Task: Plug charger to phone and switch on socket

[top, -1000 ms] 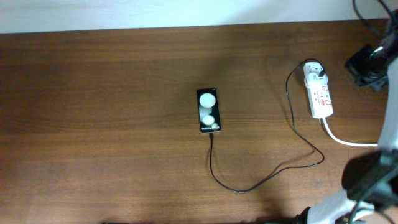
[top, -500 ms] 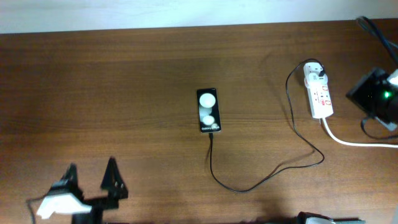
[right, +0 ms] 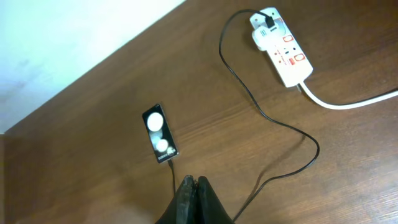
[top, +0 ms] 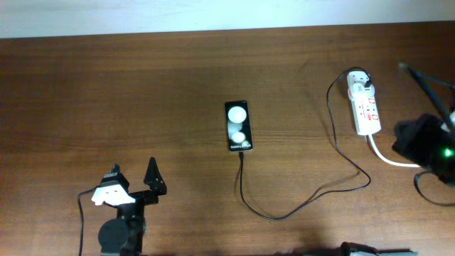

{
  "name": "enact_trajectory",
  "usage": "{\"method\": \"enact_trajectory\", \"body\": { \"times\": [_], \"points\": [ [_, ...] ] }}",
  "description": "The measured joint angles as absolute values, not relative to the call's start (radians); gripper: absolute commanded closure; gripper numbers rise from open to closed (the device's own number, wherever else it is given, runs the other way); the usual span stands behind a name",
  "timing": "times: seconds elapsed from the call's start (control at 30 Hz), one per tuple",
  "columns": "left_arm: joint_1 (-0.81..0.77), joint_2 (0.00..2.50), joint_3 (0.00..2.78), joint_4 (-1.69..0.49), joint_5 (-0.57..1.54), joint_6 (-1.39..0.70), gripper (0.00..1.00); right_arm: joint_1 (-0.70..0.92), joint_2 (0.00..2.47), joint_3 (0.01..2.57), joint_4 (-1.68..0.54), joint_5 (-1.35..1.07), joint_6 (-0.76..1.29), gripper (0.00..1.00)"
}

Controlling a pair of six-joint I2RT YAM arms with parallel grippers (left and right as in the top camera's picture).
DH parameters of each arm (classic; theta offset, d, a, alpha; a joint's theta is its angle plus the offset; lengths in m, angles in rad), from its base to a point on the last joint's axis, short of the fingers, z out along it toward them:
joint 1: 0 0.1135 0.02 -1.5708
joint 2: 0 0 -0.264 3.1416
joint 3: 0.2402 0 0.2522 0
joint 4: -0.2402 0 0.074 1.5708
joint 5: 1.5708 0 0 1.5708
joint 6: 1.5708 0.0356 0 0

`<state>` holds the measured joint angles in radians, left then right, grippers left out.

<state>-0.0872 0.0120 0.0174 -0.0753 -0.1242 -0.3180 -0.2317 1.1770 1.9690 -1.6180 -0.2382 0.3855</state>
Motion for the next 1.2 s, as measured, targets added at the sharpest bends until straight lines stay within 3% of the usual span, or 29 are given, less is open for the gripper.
{"method": "enact_trajectory", "body": {
  "times": [0.07, 0.1, 0.13, 0.43, 0.73, 0.97, 1.2],
  "points": [
    [-0.087, 0.012, 0.017, -0.074, -0.124, -0.318, 0.01, -0.232, 1.156, 1.969, -1.633, -0.242, 0.382, 0.42],
    [-0.087, 0.012, 0.017, -0.074, -0.124, -0.318, 0.01, -0.232, 1.151, 1.969, -1.662, -0.243, 0.38, 0.08],
    [-0.087, 0.012, 0.017, -0.073, -0.124, -0.318, 0.01, -0.232, 1.15, 1.969, -1.692, -0.245, 0.379, 0.01],
    [-0.087, 0.012, 0.017, -0.073, -0.124, -0.318, 0.01, -0.232, 1.176, 1.969, -1.692, -0.246, 0.377, 0.01],
    [-0.087, 0.012, 0.017, -0.073, -0.124, -0.318, 0.01, -0.227, 1.195, 1.8, -1.669, -0.208, 0.152, 0.01],
    [-0.087, 0.012, 0.017, -0.07, -0.124, -0.318, 0.01, -0.202, 1.08, 1.444, -1.371, -0.206, 0.112, 0.01],
    [-0.087, 0.012, 0.017, -0.07, -0.124, -0.318, 0.01, 0.034, 0.763, 0.964, -0.85, -0.204, 0.105, 0.01]
  ]
}}
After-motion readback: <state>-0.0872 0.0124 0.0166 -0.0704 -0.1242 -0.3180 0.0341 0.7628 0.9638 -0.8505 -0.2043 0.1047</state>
